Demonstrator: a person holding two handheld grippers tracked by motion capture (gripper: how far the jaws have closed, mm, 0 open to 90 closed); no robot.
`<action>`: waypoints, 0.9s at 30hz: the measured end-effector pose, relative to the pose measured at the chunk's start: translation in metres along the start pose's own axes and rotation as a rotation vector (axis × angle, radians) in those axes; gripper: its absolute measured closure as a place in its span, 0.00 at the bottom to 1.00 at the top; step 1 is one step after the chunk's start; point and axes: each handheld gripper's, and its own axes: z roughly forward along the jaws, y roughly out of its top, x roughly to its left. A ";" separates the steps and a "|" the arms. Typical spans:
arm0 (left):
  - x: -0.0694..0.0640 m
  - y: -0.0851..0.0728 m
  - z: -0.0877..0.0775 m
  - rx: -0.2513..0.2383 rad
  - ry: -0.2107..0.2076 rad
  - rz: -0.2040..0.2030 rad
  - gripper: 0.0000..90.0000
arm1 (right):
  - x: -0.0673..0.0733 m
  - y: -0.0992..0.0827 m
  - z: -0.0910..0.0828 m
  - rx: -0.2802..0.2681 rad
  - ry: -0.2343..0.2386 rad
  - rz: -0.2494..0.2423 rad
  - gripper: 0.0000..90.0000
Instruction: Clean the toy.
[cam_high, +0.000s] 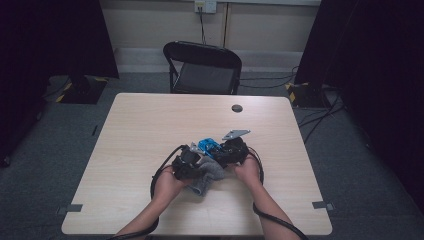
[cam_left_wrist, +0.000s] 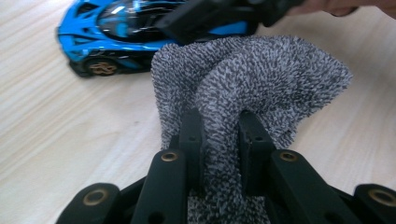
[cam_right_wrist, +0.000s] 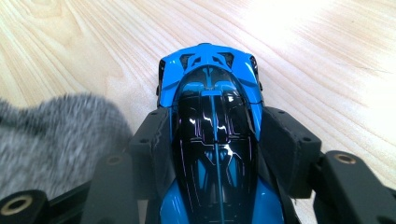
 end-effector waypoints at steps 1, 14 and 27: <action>-0.002 0.000 0.001 0.002 0.001 0.007 0.83 | 0.000 0.000 0.000 0.001 0.000 -0.001 0.49; -0.030 0.001 0.018 0.037 -0.055 0.076 0.83 | 0.000 0.001 0.000 0.013 -0.002 -0.001 0.49; -0.039 0.005 0.035 0.063 -0.105 0.090 0.83 | 0.001 0.001 0.000 0.011 -0.002 0.002 0.49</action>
